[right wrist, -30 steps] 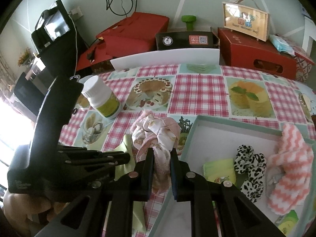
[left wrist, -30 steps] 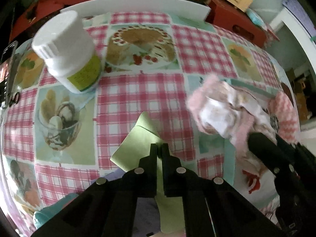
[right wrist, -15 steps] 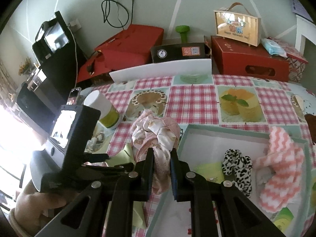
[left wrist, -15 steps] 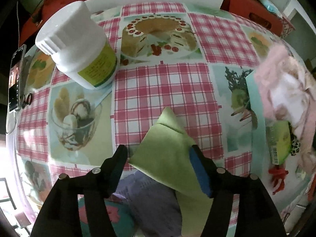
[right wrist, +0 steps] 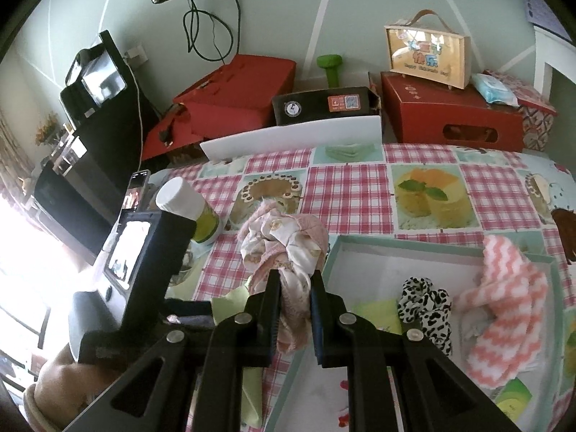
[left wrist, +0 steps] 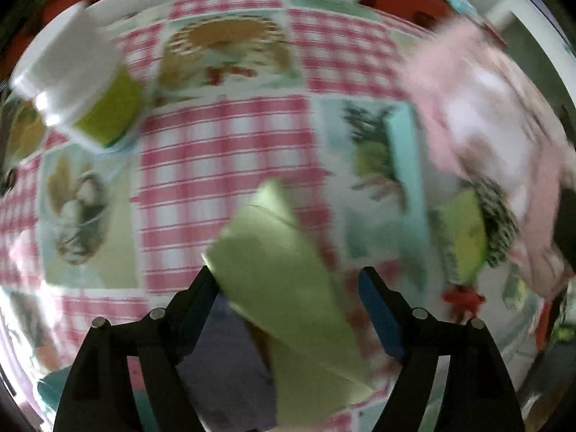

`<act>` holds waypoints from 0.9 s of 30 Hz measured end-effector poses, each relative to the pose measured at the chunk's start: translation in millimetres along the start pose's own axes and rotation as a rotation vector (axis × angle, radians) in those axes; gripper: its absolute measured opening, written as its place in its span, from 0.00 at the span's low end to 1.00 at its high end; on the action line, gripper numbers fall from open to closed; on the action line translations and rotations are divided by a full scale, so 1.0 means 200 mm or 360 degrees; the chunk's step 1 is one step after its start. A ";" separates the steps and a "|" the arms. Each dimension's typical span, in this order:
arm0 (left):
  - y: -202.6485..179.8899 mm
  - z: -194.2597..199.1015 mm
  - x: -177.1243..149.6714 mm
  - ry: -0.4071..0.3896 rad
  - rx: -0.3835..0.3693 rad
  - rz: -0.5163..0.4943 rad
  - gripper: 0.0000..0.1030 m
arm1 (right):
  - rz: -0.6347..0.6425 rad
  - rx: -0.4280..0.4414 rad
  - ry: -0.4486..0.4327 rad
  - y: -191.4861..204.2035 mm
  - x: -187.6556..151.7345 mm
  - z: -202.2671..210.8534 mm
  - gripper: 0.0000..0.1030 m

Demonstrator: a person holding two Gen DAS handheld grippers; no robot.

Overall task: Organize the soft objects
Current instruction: 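Carry the pink floral scrunchie with the right tool while the left tool carries the green cloth over the tray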

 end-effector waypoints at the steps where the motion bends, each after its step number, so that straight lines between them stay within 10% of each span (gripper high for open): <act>1: -0.04 -0.01 0.00 -0.0007 0.0035 -0.0052 0.78 | -0.0007 0.0001 -0.0004 -0.01 0.00 0.00 0.16; 4: -0.11 -0.03 -0.01 -0.0052 0.0187 -0.0183 0.64 | -0.0023 0.0002 -0.0013 -0.02 0.01 0.02 0.16; 6: -0.17 -0.02 -0.01 -0.0080 0.0152 -0.0212 0.31 | -0.0038 0.0001 -0.0018 -0.04 0.01 0.02 0.16; 10: -0.18 -0.01 0.01 -0.0102 0.0124 -0.0180 0.11 | -0.0064 -0.0002 -0.0019 -0.07 0.01 0.03 0.16; 27: -0.19 0.70 0.10 -0.0576 -0.0264 -0.0057 0.08 | -0.0116 -0.0046 -0.0248 -0.13 0.13 0.30 0.16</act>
Point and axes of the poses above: each gripper's, at about its wrist camera, not at the fingertips, and z roughly against the way its jaws point, y to its left, x to its top, the point moved 10 cm from there along -z, roughly the way its jaws point, and after that the axes turned 5 degrees about z, right-handed, at the moved point
